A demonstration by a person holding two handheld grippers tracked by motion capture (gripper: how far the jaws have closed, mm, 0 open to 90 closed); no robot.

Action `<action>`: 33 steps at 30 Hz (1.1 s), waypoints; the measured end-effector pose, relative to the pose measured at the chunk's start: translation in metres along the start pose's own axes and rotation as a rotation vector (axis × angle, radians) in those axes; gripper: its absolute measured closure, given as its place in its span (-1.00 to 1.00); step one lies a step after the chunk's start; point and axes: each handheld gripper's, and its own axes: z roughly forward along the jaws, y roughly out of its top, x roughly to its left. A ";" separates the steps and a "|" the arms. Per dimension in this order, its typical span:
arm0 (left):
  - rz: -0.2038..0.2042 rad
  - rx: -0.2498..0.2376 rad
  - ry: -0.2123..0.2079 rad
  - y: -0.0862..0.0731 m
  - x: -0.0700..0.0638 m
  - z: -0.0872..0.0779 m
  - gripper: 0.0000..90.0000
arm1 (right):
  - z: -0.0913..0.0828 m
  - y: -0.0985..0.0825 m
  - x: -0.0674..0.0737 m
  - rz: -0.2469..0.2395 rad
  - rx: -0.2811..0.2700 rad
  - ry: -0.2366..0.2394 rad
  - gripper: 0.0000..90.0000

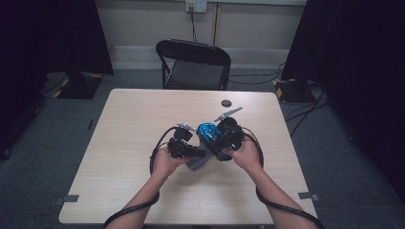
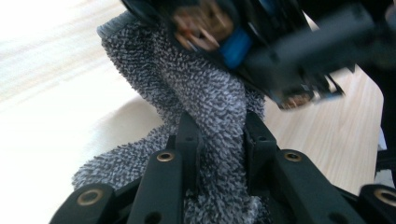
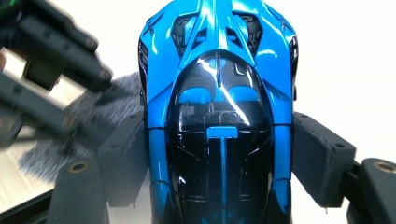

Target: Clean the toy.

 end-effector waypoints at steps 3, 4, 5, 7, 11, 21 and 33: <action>0.008 0.014 -0.008 -0.002 -0.004 0.003 0.61 | 0.001 0.003 -0.002 0.012 -0.001 0.001 -0.39; 0.022 0.039 -0.020 -0.005 -0.009 0.006 0.61 | 0.002 0.003 -0.002 0.017 -0.003 -0.003 -0.39; 0.029 0.056 -0.034 -0.007 -0.011 0.008 0.61 | 0.002 0.004 -0.003 0.018 -0.003 -0.003 -0.39; 0.047 0.089 -0.036 -0.010 -0.015 0.011 0.61 | 0.003 0.004 -0.005 0.028 -0.004 -0.004 -0.39; 0.077 0.110 0.009 -0.014 -0.016 0.007 0.60 | 0.003 0.001 -0.010 0.044 0.001 -0.007 -0.39; -0.011 0.050 0.226 -0.033 0.034 -0.045 0.59 | 0.000 -0.025 -0.034 0.070 0.047 -0.054 -0.39; -0.073 0.044 0.368 -0.050 0.072 -0.068 0.58 | 0.006 -0.056 -0.065 0.132 0.106 -0.101 -0.39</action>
